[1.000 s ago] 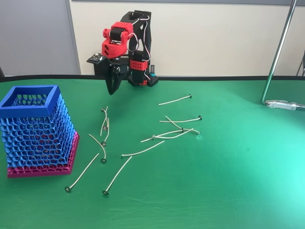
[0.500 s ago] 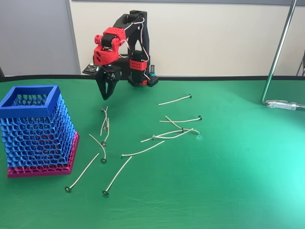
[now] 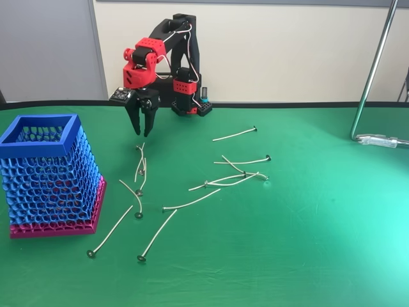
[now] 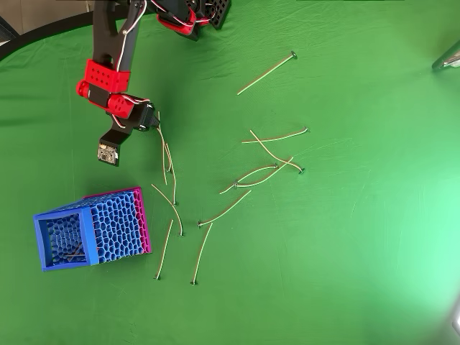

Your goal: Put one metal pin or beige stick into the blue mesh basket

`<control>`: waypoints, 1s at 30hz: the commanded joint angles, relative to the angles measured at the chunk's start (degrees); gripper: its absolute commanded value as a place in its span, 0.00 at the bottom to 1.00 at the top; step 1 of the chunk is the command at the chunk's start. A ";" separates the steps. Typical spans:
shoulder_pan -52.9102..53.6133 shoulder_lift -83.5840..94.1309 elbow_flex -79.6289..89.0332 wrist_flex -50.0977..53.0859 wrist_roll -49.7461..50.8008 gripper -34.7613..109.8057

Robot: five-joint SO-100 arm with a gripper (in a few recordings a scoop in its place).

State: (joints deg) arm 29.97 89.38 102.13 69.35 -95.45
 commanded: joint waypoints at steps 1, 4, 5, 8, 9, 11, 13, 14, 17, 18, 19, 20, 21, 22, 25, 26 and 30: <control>1.05 -0.35 -0.35 0.09 -0.70 0.37; 1.85 -1.23 -0.70 0.09 -0.88 0.38; 1.93 -1.49 -0.97 0.09 -0.70 0.38; 2.46 -2.37 -1.67 0.09 -0.62 0.38; 2.55 -2.72 -1.85 0.09 -0.70 0.38; 2.81 -3.69 -2.46 0.09 -0.88 0.37; 2.81 -4.57 -3.08 0.09 -0.97 0.37; 2.81 -5.10 -3.60 0.09 -0.97 0.37; 2.37 -6.33 -5.01 0.09 -1.14 0.37; 2.29 -6.50 -5.54 0.09 -1.14 0.37; 2.20 -6.68 -5.98 0.09 -1.14 0.37; 2.11 -6.77 -6.24 0.09 -1.14 0.37; 2.02 -6.77 -6.42 0.09 -1.14 0.37; 2.02 -6.94 -6.50 0.09 -1.23 0.37; 2.02 -7.38 -6.68 0.09 -1.58 0.37; 2.02 -7.65 -6.77 0.09 -1.58 0.37; 2.29 -8.79 -7.38 0.09 -1.85 0.37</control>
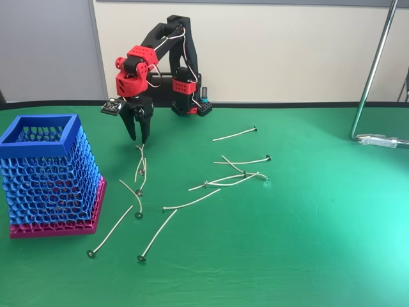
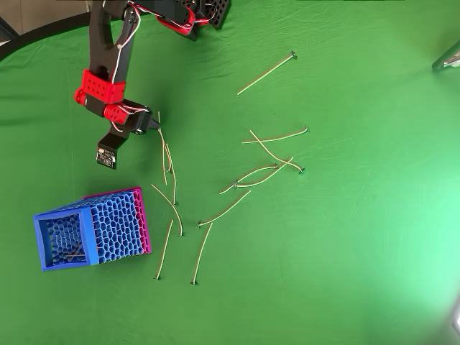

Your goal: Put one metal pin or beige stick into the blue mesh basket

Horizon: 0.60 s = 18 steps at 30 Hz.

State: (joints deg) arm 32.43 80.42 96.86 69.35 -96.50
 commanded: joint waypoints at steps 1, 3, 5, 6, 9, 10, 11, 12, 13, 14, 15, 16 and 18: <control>-0.18 -0.09 -2.37 0.09 -0.79 0.37; -0.18 -0.70 -2.81 0.09 -0.88 0.36; 0.00 -1.14 -3.25 0.09 -1.23 0.36; 0.00 -1.41 -3.43 0.09 -1.32 0.36; 0.26 -1.85 -3.87 0.09 -1.67 0.36; 0.35 -2.02 -3.87 -0.18 -1.76 0.36; 0.44 -2.20 -3.78 -0.70 -1.93 0.36; 0.53 -2.37 -3.60 -1.05 -2.02 0.36; 0.62 -2.55 -3.52 -1.32 -2.11 0.36; 0.70 -2.72 -3.34 -1.67 -2.11 0.36; 0.79 -2.81 -2.99 -2.20 -2.20 0.36; 0.97 -2.90 -2.64 -2.99 -2.29 0.36; 1.05 -3.16 -2.20 -3.78 -2.37 0.36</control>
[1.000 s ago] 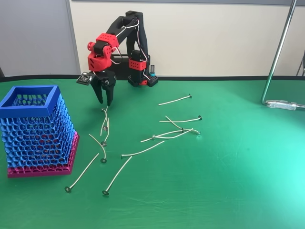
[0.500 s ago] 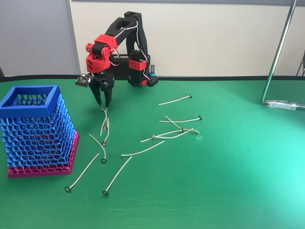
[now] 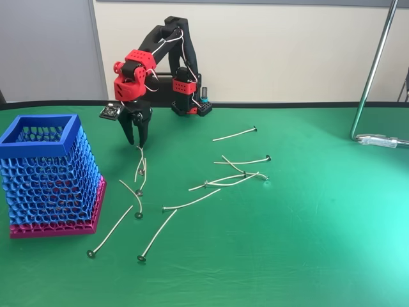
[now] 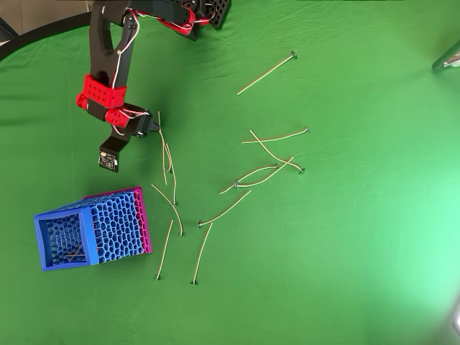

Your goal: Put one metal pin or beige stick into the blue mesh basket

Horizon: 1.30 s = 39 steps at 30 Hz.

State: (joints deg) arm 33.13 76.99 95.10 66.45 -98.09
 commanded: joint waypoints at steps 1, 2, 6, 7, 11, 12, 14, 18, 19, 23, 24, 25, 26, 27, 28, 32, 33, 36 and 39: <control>0.35 0.18 -0.35 -1.05 -0.79 0.36; 0.44 0.18 -0.18 -1.32 -0.79 0.36; 0.35 0.26 0.70 -2.11 -0.97 0.36; 0.26 0.26 0.88 -2.11 -0.97 0.36; -0.26 0.44 1.41 -2.11 -0.26 0.36; -0.26 0.62 1.67 -2.11 -0.26 0.36; -0.35 0.79 2.20 -2.46 -0.26 0.36; -0.35 1.41 4.13 -4.75 -0.62 0.36; -0.26 1.58 4.39 -4.92 -0.62 0.36; -0.26 1.67 4.66 -4.92 -0.62 0.36; -0.26 1.67 4.66 -4.92 -0.62 0.36; -0.26 1.67 4.57 -4.92 -0.62 0.36; -0.26 1.76 4.57 -4.92 -0.62 0.35; -0.26 1.85 4.57 -4.92 -0.62 0.35; -0.26 1.85 4.57 -4.92 -0.62 0.35; -0.35 1.93 4.31 -4.92 -0.18 0.31; -0.44 1.93 4.31 -4.92 -0.18 0.31; -0.44 1.93 4.31 -5.19 0.00 0.29; -0.44 2.02 4.22 -5.45 0.09 0.28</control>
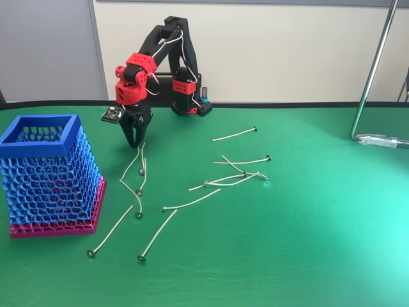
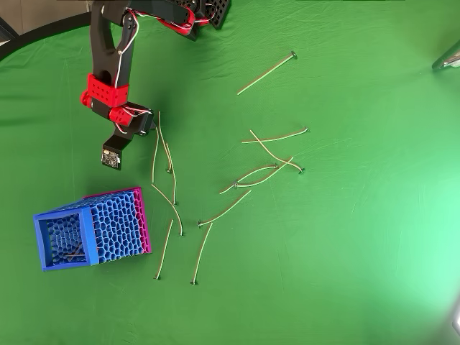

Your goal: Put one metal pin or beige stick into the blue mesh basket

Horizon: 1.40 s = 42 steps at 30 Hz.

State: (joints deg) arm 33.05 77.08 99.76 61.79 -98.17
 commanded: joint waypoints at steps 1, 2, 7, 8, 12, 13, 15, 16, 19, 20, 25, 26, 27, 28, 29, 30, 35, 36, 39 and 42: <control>-0.26 1.93 -0.44 -0.79 0.18 0.27; -0.26 1.93 -0.44 -0.88 0.09 0.26; -0.26 1.93 -0.88 -1.05 0.62 0.24; -0.26 1.93 -0.97 -1.05 0.88 0.24; -0.35 2.02 -1.41 -1.05 1.85 0.24; -0.53 2.11 -1.58 -0.88 2.29 0.24; -0.79 2.37 -2.11 -0.09 3.08 0.24; -1.05 2.55 -2.46 0.44 3.60 0.24; -1.93 3.25 -4.39 3.60 5.45 0.24; -2.29 3.69 -4.92 4.48 6.15 0.24; -3.69 6.42 -7.65 7.12 8.79 0.24; -3.96 6.94 -8.35 7.65 9.40 0.24; -4.22 7.38 -8.96 8.09 9.84 0.24; -4.48 7.91 -9.67 8.35 10.37 0.24; -4.83 8.44 -10.37 8.61 11.07 0.24; -5.19 9.05 -11.25 9.14 11.51 0.24; -7.91 12.04 -16.17 9.93 13.97 0.24; -8.61 12.57 -17.49 9.93 15.03 0.24; -10.20 13.97 -21.71 9.93 17.23 0.24; -11.34 14.77 -25.40 9.05 17.58 0.24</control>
State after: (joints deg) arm 22.76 88.59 79.54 71.37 -81.30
